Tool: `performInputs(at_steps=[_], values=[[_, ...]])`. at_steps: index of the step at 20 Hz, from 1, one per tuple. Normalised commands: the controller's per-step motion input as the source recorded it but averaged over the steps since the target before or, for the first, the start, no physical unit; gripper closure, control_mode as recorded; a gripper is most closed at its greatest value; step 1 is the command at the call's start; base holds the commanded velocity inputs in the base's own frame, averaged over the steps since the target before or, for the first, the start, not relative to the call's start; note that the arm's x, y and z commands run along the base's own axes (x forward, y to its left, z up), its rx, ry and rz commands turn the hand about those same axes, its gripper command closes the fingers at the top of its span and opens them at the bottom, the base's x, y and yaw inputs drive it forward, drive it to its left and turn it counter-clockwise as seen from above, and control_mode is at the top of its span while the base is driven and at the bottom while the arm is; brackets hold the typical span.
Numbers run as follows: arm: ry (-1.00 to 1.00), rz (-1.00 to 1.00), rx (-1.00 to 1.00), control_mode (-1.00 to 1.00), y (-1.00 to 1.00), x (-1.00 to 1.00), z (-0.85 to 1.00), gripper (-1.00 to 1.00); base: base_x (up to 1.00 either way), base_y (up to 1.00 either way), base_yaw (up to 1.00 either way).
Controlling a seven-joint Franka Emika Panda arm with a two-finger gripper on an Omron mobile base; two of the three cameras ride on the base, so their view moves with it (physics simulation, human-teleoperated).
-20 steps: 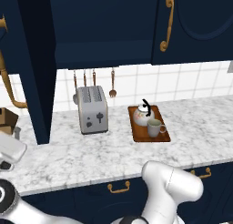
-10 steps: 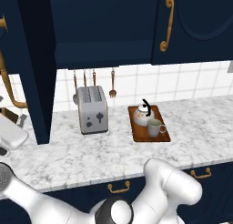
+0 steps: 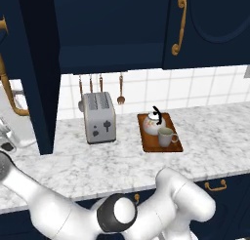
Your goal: Pick the kettle from the counter and place it on the tray. Then pick the mug from the cabinet and place it on the tray. Then close the cabinet doors.
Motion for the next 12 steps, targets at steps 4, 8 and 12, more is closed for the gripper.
performInputs(at_steps=[4, 8, 12], values=[[-0.05, -0.10, 0.14, -1.00, -0.99, 0.00, 0.18, -1.00, 0.00, 0.00, 0.00], [0.00, -0.08, 0.12, -1.00, -0.99, 0.00, 0.21, -1.00, 0.00, 0.00, 0.00], [0.09, -0.01, 0.03, -1.00, -0.84, 0.03, 0.00, -1.00, 0.00, 0.00, 0.00]])
